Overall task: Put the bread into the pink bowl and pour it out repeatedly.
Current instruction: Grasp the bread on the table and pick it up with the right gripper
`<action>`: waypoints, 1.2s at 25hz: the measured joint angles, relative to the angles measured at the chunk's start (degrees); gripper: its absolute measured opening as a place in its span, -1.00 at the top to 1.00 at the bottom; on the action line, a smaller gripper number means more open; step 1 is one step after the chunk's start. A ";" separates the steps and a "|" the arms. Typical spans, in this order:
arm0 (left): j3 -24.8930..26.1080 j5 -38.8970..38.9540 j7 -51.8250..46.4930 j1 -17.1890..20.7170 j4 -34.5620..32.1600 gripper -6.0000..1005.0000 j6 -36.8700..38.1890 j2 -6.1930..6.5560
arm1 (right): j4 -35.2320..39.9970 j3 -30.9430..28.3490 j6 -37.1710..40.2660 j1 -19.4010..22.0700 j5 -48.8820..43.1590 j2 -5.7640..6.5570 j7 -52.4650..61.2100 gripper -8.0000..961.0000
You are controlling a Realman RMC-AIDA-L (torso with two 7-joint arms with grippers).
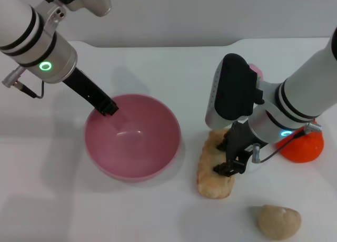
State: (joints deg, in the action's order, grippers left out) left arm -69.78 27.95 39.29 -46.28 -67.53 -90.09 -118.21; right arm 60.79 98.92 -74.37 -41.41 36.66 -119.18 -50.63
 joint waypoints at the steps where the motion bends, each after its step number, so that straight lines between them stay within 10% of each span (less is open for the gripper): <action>1: 0.00 0.03 0.00 0.03 -0.01 0.86 -0.01 0.00 | 0.00 0.03 -0.02 0.00 -0.03 0.00 0.01 -0.04; 30: -0.05 0.09 -0.01 -0.03 -0.32 0.86 -0.41 0.00 | 1.35 0.30 0.00 0.50 -0.37 0.27 0.44 0.43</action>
State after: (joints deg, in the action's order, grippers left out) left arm -69.82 28.04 39.28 -46.32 -67.86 -90.49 -118.21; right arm 62.14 99.21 -74.38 -40.92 36.29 -118.91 -50.19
